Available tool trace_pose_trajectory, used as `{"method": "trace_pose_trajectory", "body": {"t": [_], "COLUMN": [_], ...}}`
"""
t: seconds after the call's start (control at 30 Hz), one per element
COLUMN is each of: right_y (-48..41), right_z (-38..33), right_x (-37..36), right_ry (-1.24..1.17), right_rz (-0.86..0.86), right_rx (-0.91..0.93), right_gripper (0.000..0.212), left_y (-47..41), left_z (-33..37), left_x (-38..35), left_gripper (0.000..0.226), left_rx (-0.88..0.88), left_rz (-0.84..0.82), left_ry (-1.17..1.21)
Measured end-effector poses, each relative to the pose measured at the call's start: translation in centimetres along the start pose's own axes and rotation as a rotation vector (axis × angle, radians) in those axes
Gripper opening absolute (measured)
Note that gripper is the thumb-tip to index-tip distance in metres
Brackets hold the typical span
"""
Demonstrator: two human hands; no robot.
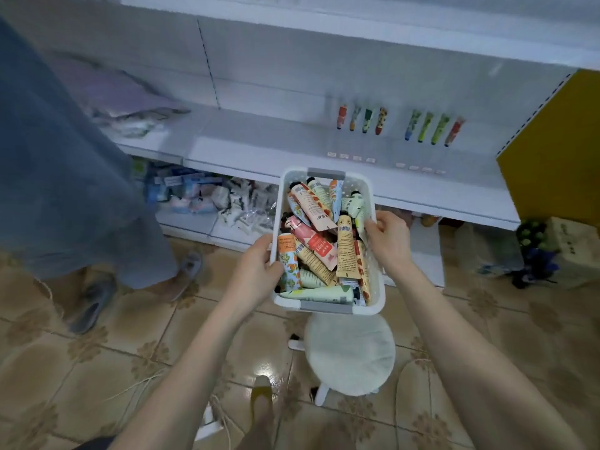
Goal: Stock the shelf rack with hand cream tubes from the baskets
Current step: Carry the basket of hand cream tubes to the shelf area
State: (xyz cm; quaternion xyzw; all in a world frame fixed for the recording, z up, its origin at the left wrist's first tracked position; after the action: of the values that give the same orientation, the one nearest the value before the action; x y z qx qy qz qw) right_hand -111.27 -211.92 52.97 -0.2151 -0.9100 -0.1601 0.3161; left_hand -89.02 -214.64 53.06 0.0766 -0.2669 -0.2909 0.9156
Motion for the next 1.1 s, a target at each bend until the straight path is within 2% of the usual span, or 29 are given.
{"method": "trace_pose_trajectory", "body": {"t": [0.17, 0.37, 0.5, 0.63, 0.77, 1.1], "right_y": [-1.2, -3.8, -6.1, -8.6, -10.9, -17.6], "right_z": [-0.5, 0.0, 0.0, -0.1, -1.1, -3.3], "right_x": [-0.9, -1.0, -0.9, -1.0, -1.7, -6.2], "right_ry": [-0.022, -0.044, -0.041, -0.036, -0.033, -0.051], "right_rz": [0.072, 0.101, 0.086, 0.072, 0.056, 0.032], "right_rx": [-0.054, -0.094, -0.107, -0.118, -0.093, -0.133], "right_gripper": [0.016, 0.020, 0.016, 0.024, 0.021, 0.024], "left_y": [-2.9, -6.2, -8.4, -10.6, -12.9, -19.8], "left_z": [-0.3, 0.0, 0.7, 0.9, 0.7, -2.0], "left_x": [2.0, 2.4, 2.7, 3.0, 4.0, 8.4], "left_gripper": [0.044, 0.040, 0.045, 0.041, 0.042, 0.040], "left_rx": [-0.034, -0.046, -0.039, -0.042, -0.041, -0.051], "left_rz": [-0.075, -0.136, -0.142, -0.141, -0.120, -0.121], "left_ry": [-0.024, -0.035, -0.024, 0.001, 0.019, 0.020]}}
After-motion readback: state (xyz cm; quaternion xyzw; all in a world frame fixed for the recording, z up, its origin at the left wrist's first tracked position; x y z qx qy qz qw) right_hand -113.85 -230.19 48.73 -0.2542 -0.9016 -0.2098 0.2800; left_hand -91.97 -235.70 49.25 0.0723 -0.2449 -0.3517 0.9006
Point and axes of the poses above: each hand's wrist, its own y-axis away from the middle knuckle, its own x-axis out of the back of the hand, z = x × y, the point moved 4 cm from there along -y, towards the middle knuckle, and after that the axes turned 10 degrees about -z, right-handed, at the moved point
